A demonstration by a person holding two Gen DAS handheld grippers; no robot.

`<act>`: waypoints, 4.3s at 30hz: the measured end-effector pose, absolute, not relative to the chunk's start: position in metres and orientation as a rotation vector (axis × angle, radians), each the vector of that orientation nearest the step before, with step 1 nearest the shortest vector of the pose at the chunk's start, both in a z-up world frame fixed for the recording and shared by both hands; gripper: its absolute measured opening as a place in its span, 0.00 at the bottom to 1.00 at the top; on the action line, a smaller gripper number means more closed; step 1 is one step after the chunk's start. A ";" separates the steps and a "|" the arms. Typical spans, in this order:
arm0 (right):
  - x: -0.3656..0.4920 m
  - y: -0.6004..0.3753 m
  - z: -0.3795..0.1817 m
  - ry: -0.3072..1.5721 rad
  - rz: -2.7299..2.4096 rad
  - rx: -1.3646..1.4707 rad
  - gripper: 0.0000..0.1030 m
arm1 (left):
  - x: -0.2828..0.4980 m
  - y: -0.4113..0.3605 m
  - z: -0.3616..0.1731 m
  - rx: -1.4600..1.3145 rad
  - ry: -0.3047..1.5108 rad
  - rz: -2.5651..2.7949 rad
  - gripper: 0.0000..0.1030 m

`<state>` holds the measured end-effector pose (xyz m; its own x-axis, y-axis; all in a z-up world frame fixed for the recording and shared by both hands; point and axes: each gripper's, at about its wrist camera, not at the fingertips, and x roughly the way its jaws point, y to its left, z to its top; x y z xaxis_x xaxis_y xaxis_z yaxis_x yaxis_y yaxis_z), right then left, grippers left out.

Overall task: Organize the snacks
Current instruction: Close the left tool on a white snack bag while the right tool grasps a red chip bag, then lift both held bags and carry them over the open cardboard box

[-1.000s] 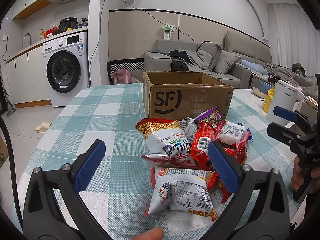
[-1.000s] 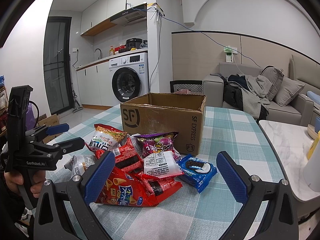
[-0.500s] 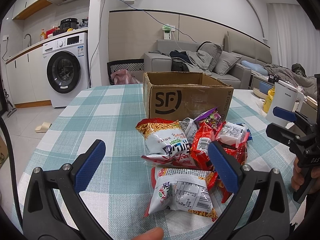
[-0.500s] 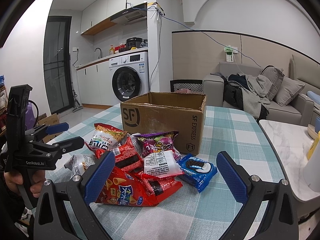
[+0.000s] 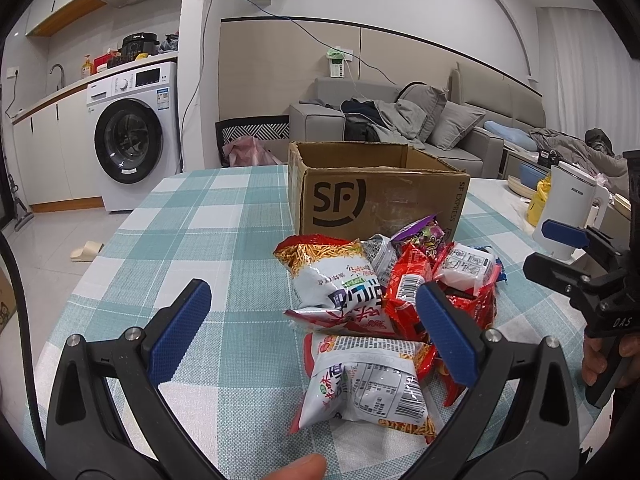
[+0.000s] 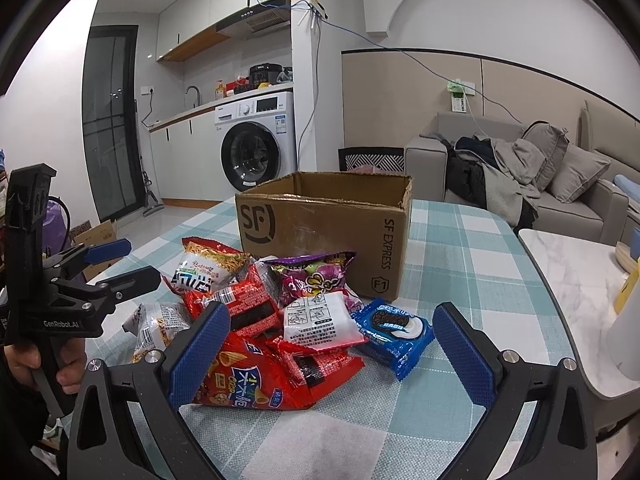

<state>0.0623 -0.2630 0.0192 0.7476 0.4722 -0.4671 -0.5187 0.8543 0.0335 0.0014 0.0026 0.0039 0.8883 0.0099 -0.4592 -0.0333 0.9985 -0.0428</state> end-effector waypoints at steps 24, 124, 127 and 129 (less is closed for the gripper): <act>0.065 -0.232 0.001 0.724 0.646 -0.128 0.99 | 0.000 0.000 -0.013 -0.050 0.653 -0.038 0.99; 0.044 -0.238 0.054 0.671 0.725 -0.030 0.48 | -0.016 -0.007 0.063 -0.121 0.575 -0.155 0.53; 0.050 -0.244 0.064 0.661 0.693 -0.013 0.48 | -0.008 -0.005 0.072 -0.122 0.558 -0.148 0.53; 0.057 -0.246 0.071 0.650 0.675 0.001 0.48 | -0.003 -0.006 0.076 -0.116 0.552 -0.144 0.53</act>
